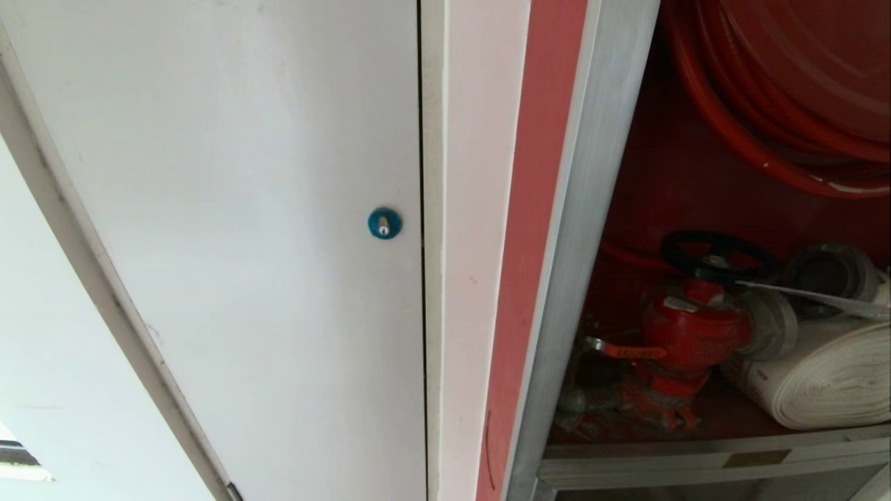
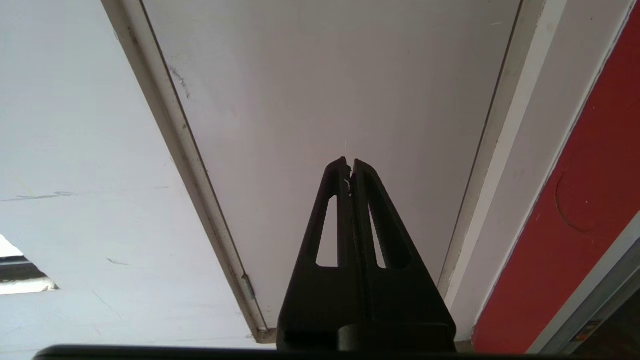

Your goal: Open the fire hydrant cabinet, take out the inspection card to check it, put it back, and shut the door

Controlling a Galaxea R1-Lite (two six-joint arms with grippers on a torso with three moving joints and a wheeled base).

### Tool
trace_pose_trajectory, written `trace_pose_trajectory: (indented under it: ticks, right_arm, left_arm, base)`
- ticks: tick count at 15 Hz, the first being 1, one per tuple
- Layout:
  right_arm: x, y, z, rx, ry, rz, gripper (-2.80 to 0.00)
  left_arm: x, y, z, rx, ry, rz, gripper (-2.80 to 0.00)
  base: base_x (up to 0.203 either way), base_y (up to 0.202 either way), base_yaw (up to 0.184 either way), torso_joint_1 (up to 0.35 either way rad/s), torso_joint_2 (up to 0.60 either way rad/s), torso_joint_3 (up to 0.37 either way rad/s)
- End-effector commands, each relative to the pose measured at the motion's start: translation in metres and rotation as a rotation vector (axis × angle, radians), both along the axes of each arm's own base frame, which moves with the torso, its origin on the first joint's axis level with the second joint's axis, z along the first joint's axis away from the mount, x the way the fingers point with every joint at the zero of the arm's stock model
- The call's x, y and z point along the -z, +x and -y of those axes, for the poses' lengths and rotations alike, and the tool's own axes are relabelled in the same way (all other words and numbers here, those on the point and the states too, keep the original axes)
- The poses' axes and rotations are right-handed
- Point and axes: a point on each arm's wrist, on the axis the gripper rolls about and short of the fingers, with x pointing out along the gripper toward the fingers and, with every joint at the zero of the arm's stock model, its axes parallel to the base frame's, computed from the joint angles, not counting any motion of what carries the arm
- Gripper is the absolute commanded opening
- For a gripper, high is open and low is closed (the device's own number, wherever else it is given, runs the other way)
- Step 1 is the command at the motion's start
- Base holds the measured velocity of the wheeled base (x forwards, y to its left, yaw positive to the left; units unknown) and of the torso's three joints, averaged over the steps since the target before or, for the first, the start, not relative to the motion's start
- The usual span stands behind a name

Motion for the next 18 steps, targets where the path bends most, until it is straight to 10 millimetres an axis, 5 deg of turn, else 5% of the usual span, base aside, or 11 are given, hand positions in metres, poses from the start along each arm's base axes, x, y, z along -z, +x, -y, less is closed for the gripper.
trace_pose_trajectory:
  ticks: [1,4,18]
  right_arm:
    - [0.000,-0.018,0.003,-0.024,0.046,-0.053,-2.80]
    - [0.001,-0.032,0.002,-0.125,0.181,-0.178,-2.80]
    - [0.005,0.002,-0.014,-0.392,0.746,-0.635,-2.80]
  left_arm:
    - [0.003,0.001,0.000,0.000,0.000,-0.013,-2.80]
    - [0.003,0.001,0.000,0.000,0.000,-0.011,-2.80]
    - [0.003,0.001,0.000,0.000,0.000,-0.011,-2.80]
  base:
    - [0.000,0.000,0.000,0.000,0.00,0.000]
    - [0.000,0.000,0.000,0.000,0.00,0.000]
    - [0.000,0.000,0.000,0.000,0.00,0.000]
